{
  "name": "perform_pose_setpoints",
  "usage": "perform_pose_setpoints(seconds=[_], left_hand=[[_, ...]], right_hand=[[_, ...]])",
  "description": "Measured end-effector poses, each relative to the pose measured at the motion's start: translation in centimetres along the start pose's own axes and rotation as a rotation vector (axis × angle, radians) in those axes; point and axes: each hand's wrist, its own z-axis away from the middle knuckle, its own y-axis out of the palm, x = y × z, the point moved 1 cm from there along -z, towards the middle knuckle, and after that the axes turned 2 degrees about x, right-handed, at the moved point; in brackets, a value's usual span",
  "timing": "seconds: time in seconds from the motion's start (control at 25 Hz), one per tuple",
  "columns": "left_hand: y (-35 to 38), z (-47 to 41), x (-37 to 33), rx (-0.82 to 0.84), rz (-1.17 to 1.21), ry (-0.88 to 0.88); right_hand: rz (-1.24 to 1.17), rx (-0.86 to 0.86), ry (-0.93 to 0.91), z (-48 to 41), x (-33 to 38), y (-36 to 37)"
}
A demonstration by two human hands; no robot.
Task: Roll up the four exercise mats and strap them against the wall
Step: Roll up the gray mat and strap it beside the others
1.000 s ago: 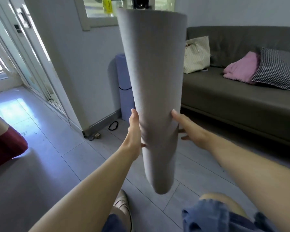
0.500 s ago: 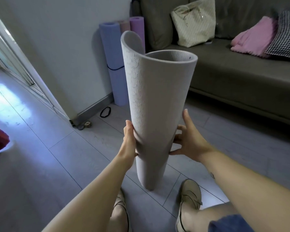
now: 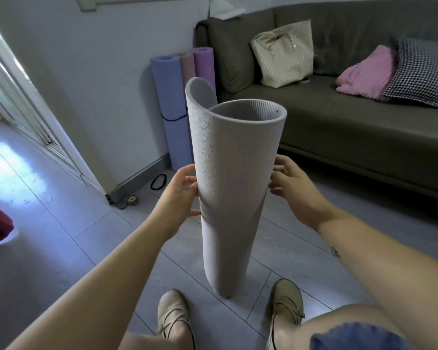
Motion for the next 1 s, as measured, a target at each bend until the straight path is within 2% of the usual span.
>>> perform_pose_setpoints(seconds=[0.08,0.2,0.28,0.4,0.52,0.64,0.72,0.88,1.0], left_hand=[[-0.8,0.5,-1.8,0.023,0.014,-0.052],[-2.0,1.1,-5.0,0.240,0.038,-0.240],[-2.1,1.6,-7.1,0.333,-0.019,-0.286],[-1.7,2.0,-8.9,0.309,0.053,-0.272],[-1.7,3.0,-10.1,0.330,0.065,-0.276],[-1.5,4.4,-11.9,0.403,-0.052,-0.318],[-1.5,4.9,-13.3,0.403,-0.156,-0.326],[-1.5,5.5,-15.7,0.407,-0.224,-0.338],[-1.4,5.6,-16.4,0.354,-0.344,-0.356]], right_hand=[[0.033,0.049,0.069,0.2,2.2,-0.8],[-0.085,0.211,0.381,0.7,5.5,-2.8],[-0.079,0.369,0.504,1.1,7.8,-3.6],[0.014,0.511,0.544,2.4,10.0,-3.2],[0.039,0.446,0.512,3.0,10.2,-2.6],[0.053,0.344,0.425,3.4,9.9,-2.1],[0.159,0.355,0.399,3.9,10.2,-1.8],[0.144,0.486,0.501,4.6,12.1,-2.1],[0.141,0.495,0.567,4.9,12.8,-1.3]])
